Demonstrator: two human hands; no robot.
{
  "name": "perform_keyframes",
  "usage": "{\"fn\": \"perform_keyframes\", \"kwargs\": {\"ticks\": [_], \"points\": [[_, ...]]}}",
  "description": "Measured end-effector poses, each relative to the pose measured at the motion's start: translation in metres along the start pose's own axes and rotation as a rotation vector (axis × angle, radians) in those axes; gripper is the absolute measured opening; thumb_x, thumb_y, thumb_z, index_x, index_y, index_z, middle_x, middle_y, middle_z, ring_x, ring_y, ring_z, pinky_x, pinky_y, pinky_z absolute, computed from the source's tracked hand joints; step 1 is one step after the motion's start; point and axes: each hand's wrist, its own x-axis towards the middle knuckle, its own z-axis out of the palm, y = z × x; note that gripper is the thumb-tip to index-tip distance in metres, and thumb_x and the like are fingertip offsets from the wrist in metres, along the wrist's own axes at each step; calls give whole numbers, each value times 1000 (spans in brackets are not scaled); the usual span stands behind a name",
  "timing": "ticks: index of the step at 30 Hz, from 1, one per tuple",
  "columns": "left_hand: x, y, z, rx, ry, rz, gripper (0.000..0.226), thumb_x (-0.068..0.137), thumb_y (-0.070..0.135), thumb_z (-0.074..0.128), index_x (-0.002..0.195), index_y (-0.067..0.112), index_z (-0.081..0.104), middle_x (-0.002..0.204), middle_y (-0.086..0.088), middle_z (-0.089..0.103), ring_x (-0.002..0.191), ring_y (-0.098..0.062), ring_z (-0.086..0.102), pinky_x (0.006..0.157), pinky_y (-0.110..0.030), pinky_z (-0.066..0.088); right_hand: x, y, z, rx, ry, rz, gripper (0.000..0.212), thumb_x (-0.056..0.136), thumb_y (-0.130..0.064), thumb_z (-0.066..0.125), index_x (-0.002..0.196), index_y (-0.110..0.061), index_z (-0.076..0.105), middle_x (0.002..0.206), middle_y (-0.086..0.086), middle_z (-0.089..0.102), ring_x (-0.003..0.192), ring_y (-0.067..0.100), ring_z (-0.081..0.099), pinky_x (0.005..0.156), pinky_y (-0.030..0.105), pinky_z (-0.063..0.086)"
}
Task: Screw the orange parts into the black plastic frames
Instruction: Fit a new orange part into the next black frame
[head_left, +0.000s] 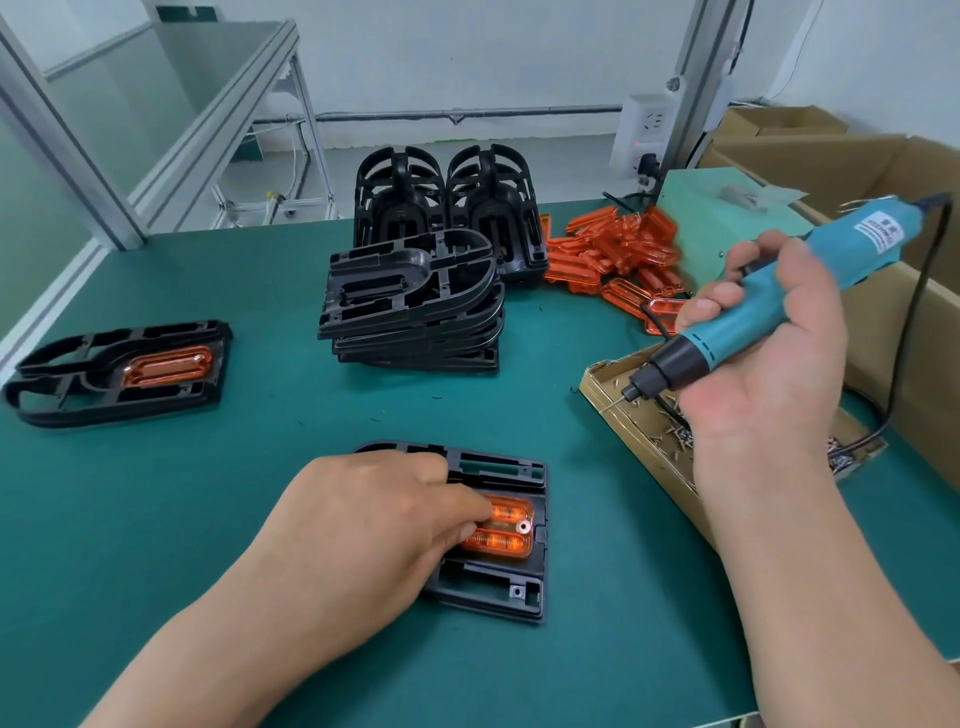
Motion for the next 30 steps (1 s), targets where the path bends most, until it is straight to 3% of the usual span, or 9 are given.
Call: {"fn": "perform_keyframes", "kwargs": {"ticks": [3,8,10,12,15,24,28,30], "points": [[4,4,2,55,-35,-11,9,88,31,78,88,39,74,64,11,47,55,-15,52,38,-30,42,-1,0,0,1,-1,2,15,103,-17,64,117,-13,59,97,3,66,66,12,52,65,25,47],[5,3,3,54,-53,-10,7,89,35,77,88,40,73,67,11,51,58,-15,57,40,-30,44,-1,1,0,2,-2,3,15,103,-16,65,116,-13,60,96,3,67,66,12,52,65,25,47],[7,5,3,26,-56,-40,7,96,43,67,102,43,72,81,13,61,72,-12,65,53,-30,51,-2,1,0,-2,-5,0,15,103,-16,65,116,-13,60,96,3,66,67,12,52,65,26,47],[8,7,9,35,-66,-96,24,105,52,45,119,44,62,104,15,64,95,-9,65,72,-31,53,-2,1,0,-8,-9,-5,15,103,-16,65,116,-13,60,97,4,66,67,12,52,66,26,47],[13,17,12,120,-147,-179,32,106,56,35,119,38,58,112,14,63,102,-11,64,79,-32,52,-2,1,0,-11,-15,-1,17,102,-17,66,118,-13,60,97,3,67,67,12,53,65,26,47],[17,26,9,181,-132,-215,33,104,57,40,104,32,61,98,11,64,86,-14,65,62,-31,41,-3,1,0,-5,-55,-3,20,103,-17,65,121,-13,58,97,3,66,67,12,52,65,25,46],[17,27,10,248,-155,-155,33,77,47,86,64,27,62,57,9,56,43,-16,54,41,-25,28,-3,1,0,-3,-56,1,23,102,-16,66,123,-13,56,97,4,65,68,13,51,65,26,46],[21,28,11,249,-132,-164,38,77,45,85,62,25,56,55,9,51,41,-18,50,41,-24,26,-4,1,0,-9,-59,-4,22,102,-16,66,122,-13,56,97,4,65,68,13,51,65,26,45]]}}
